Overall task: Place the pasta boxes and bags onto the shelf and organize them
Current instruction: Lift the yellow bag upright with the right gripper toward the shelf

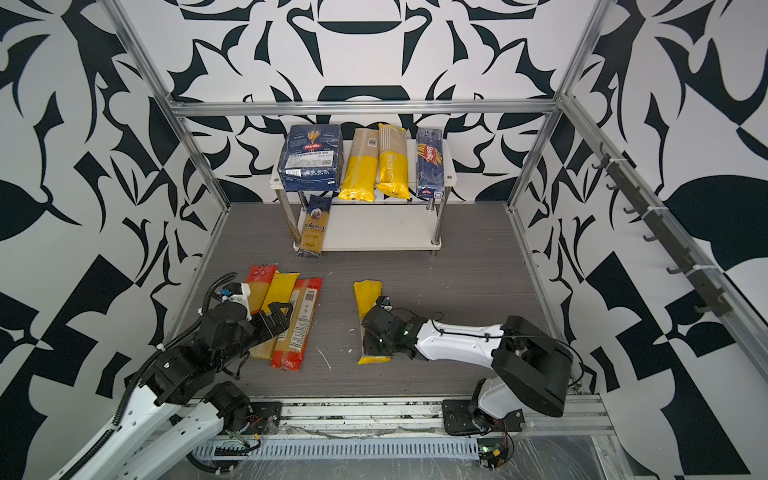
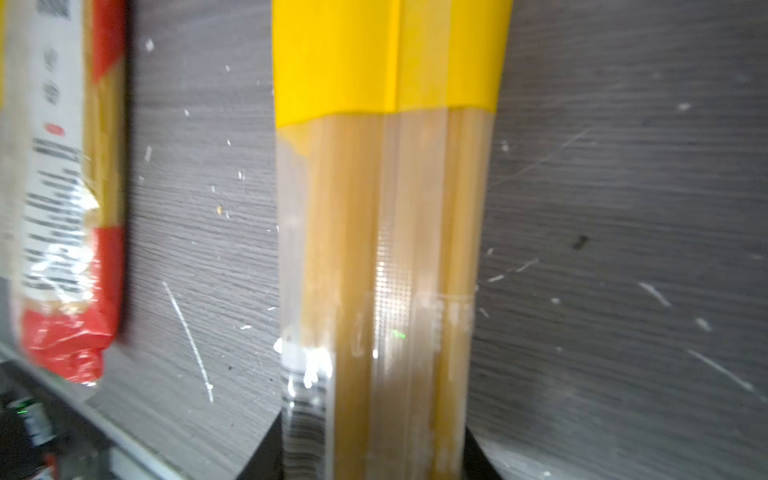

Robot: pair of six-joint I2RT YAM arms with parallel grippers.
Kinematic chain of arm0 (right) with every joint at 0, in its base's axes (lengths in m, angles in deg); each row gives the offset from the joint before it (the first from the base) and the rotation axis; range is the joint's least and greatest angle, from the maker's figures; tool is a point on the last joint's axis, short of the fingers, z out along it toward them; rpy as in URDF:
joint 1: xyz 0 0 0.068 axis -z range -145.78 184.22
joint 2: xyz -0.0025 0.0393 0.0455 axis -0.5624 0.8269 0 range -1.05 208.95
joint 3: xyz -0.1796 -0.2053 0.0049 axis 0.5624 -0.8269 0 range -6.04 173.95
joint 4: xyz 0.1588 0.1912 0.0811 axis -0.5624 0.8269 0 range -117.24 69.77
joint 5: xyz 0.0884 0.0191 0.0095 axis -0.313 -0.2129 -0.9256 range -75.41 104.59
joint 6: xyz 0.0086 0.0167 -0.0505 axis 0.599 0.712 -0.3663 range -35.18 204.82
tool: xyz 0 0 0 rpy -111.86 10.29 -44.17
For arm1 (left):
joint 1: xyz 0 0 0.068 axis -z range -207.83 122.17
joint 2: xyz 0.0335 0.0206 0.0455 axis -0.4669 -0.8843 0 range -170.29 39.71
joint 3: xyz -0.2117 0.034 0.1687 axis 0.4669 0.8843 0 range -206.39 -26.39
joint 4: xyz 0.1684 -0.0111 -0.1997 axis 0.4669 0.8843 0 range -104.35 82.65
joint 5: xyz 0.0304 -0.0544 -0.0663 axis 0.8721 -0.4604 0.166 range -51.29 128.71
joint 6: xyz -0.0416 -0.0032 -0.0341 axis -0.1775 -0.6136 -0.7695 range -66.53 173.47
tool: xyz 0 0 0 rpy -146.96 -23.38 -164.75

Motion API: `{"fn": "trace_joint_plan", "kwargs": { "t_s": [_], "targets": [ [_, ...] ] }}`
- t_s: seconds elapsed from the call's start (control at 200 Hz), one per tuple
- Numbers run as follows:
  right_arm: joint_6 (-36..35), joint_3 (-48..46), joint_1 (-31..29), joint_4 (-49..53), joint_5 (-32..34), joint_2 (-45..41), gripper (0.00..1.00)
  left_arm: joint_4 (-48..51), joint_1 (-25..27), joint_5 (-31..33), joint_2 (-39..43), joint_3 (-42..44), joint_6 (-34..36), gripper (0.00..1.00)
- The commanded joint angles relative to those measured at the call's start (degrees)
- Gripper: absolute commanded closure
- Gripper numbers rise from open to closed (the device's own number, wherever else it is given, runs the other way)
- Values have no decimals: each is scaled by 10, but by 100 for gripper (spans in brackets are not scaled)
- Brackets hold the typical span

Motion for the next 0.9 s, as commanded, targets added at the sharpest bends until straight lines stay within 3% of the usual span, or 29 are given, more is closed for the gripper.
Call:
{"fn": "trace_joint_plan", "kwargs": {
  "t_s": [0.0, 0.285, 0.515, 0.895],
  "targets": [
    [-10, 10, 17, -79, -38, -47, 80, -2, -2, 18, -14, -27, 8, 0],
    [-56, 57, 66, -48, -58, -75, 82, -24, -2, 29, -54, -50, 13, 0],
    [-48, 75, 122, -112, -126, -51, 89, -43, -2, 34, -80, -53, 26, 0],
    [-29, 86, 137, -177, -185, -28, 90, -33, -2, 54, -92, -68, 53, 0]
  ]
}}
